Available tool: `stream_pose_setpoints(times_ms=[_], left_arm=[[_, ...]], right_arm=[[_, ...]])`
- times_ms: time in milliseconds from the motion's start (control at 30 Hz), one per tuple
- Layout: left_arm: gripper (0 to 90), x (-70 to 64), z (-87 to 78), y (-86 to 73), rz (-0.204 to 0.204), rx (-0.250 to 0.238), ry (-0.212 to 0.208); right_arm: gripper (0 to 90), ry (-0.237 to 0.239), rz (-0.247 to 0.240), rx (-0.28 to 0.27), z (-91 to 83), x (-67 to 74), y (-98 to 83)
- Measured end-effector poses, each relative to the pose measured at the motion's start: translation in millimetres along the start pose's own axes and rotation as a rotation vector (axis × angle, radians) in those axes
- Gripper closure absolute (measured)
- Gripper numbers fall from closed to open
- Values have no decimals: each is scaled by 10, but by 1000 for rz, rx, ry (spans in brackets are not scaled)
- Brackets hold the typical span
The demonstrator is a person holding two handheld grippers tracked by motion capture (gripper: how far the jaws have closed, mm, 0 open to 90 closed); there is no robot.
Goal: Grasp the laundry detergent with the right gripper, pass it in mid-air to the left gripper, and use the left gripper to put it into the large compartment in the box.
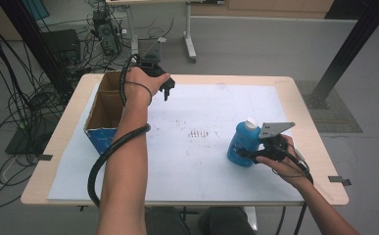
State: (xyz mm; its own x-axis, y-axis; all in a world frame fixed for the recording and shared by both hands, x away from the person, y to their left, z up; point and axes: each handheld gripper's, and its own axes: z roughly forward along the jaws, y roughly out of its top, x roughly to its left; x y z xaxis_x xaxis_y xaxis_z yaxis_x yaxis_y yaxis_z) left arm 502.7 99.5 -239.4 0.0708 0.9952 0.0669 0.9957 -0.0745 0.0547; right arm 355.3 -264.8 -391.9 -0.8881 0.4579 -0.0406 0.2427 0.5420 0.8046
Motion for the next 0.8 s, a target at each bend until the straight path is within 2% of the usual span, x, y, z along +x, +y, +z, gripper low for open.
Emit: stream_pose_setpoints(times_ms=[800], left_arm=[[50, 21, -23, -10, -6, -4, -1]], right_arm=[[422, 5, -1, -2, -1, -7, -4]])
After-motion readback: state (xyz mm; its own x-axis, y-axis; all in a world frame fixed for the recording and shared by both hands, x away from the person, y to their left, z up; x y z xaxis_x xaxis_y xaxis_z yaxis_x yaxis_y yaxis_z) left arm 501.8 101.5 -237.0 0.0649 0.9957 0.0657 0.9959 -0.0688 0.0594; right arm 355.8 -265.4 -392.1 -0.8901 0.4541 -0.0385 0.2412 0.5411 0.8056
